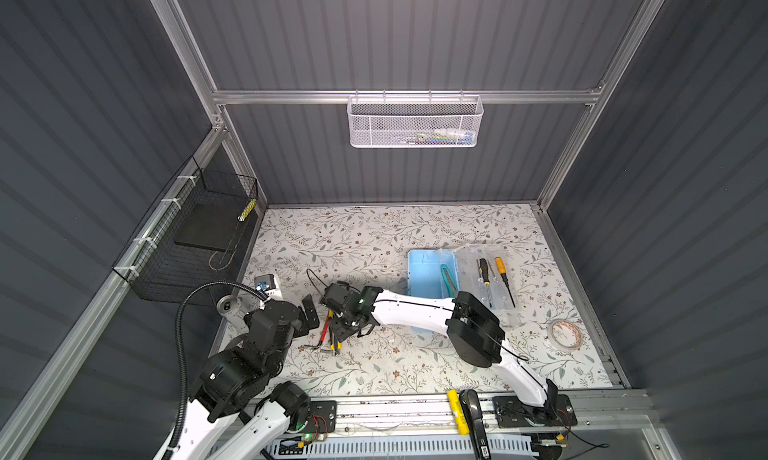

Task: Pack the tool kit
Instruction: 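Lower right gripper onto the yellow-black utility knife and close on it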

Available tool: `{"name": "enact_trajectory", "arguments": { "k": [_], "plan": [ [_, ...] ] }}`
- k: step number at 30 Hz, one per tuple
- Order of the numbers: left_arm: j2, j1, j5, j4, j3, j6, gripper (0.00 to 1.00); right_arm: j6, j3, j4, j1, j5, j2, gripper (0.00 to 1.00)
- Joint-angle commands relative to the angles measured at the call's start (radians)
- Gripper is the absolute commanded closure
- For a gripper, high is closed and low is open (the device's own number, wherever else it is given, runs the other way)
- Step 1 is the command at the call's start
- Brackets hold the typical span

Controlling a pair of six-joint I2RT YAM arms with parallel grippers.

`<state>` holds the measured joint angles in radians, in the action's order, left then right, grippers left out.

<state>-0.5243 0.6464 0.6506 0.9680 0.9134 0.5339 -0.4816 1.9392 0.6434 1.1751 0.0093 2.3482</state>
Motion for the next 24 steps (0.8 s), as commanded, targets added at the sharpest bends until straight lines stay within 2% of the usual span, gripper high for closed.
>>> {"name": "enact_trajectory", "arguments": {
  "k": [1, 10, 15, 20, 24],
  "plan": [
    [0.012, 0.001, -0.008, 0.001, 0.004, -0.014, 0.01, 0.025, -0.004, 0.063, -0.015, 0.037, -0.011, 0.42],
    [0.009, 0.001, -0.009, 0.003, 0.005, -0.008, 0.01, 0.013, -0.272, 0.014, -0.082, 0.035, -0.174, 0.42],
    [0.007, 0.001, -0.012, 0.003, 0.007, -0.006, 0.01, 0.143, -0.376, -0.075, -0.085, -0.035, -0.273, 0.41],
    [-0.001, 0.001, -0.019, 0.004, 0.009, 0.002, 0.01, 0.269, -0.347, -0.067, -0.084, -0.038, -0.275, 0.38],
    [-0.007, 0.001, -0.021, 0.011, 0.009, 0.017, 0.0, 0.274, -0.244, 0.021, -0.08, -0.005, -0.2, 0.36]
  ]
}}
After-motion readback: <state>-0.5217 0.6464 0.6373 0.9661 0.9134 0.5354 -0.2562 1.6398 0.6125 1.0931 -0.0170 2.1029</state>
